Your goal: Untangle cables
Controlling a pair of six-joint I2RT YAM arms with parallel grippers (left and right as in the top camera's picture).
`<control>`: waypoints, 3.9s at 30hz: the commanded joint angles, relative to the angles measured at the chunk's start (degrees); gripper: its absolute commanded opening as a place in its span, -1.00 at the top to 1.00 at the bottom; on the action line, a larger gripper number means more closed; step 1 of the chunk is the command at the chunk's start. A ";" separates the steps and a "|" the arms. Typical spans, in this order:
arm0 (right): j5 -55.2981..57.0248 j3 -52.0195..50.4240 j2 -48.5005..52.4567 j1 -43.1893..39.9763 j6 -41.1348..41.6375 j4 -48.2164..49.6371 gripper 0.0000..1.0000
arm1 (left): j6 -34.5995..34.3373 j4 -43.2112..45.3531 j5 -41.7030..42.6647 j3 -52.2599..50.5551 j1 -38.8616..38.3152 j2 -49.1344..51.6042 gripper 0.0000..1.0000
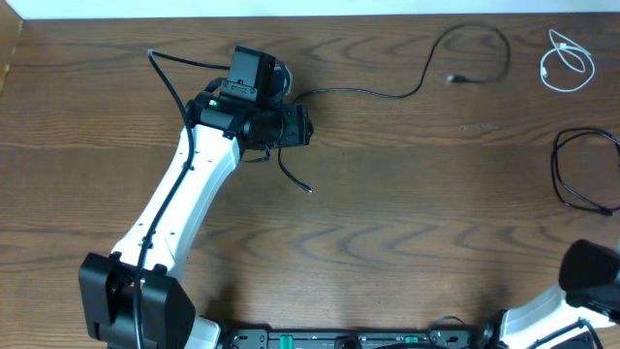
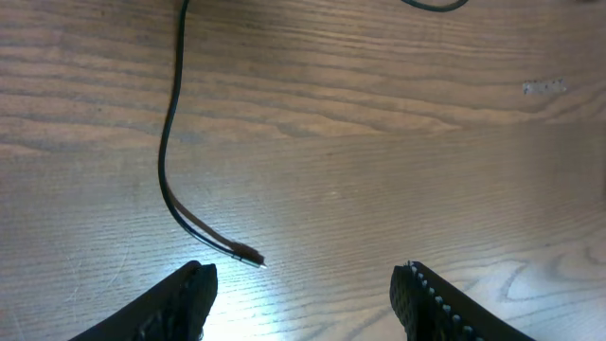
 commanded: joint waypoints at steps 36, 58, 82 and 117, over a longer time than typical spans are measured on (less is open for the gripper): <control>-0.61 -0.96 4.24 0.37 -5.70 -18.86 0.01 | -6.10 -3.04 -8.31 -0.72 1.55 18.51 -0.20; -0.63 -0.96 4.24 0.48 -5.70 -19.30 -0.08 | -17.29 8.02 -12.63 -9.09 -1.31 21.62 0.34; -21.97 -1.05 4.81 16.70 -31.41 -30.88 -0.26 | -3.06 13.97 5.70 -6.40 -1.46 -29.92 0.86; -45.64 -37.79 13.11 32.63 -69.48 -4.26 -0.27 | -8.00 13.86 13.42 -6.34 0.28 -32.35 0.85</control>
